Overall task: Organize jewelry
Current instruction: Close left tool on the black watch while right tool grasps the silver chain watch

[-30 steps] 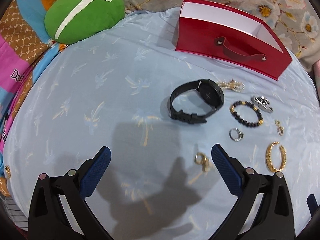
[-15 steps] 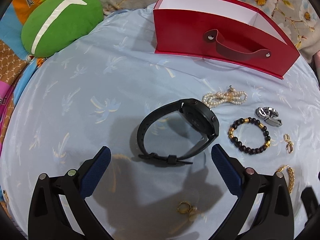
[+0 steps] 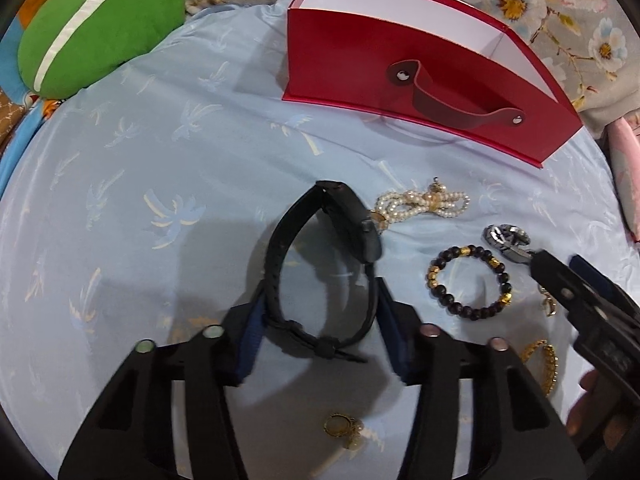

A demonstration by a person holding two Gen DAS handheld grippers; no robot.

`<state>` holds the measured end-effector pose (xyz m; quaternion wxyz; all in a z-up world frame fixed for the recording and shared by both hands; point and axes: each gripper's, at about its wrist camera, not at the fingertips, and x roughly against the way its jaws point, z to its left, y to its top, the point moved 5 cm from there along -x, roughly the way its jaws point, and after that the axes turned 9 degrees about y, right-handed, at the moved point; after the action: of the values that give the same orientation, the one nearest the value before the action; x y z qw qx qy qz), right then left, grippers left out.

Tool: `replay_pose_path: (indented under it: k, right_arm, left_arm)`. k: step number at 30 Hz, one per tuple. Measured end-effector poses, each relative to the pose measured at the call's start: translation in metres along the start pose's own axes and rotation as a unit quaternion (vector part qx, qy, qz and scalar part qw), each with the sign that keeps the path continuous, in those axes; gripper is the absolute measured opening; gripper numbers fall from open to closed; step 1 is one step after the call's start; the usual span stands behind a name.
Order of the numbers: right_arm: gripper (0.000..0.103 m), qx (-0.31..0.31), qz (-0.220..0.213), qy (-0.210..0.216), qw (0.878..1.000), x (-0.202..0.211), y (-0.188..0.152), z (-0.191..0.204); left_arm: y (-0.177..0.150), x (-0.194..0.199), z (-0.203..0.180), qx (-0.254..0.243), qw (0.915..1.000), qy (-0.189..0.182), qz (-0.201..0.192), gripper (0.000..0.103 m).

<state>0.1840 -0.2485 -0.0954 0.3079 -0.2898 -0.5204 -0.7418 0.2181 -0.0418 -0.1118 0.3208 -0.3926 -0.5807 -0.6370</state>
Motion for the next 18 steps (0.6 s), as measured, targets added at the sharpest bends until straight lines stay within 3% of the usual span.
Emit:
replay_pose_path:
  k: [5, 9, 12, 14, 18]
  right_arm:
    - [0.063, 0.004, 0.019, 0.015, 1.000, -0.019, 0.005, 0.002]
    - [0.056, 0.018, 0.023, 0.015, 0.999, -0.027, 0.007, 0.005]
    - [0.045, 0.027, 0.022, 0.013, 0.999, -0.030, 0.009, 0.006]
    - [0.028, 0.026, 0.023, 0.028, 0.999, -0.031, 0.009, 0.008]
    - [0.016, 0.034, 0.022, 0.032, 0.999, -0.029, 0.009, 0.011]
  left_arm:
    - [0.000, 0.006, -0.003, -0.004, 0.9998, -0.018, -0.005, 0.034]
    - [0.001, 0.015, -0.003, -0.005, 0.9994, -0.030, -0.016, 0.031]
    - [0.003, 0.023, -0.002, -0.003, 0.9990, -0.036, -0.025, 0.030]
    - [0.006, 0.027, -0.001, -0.001, 0.9989, -0.037, -0.029, 0.029]
    - [0.009, 0.033, 0.000, 0.000, 0.9985, -0.039, -0.039, 0.028]
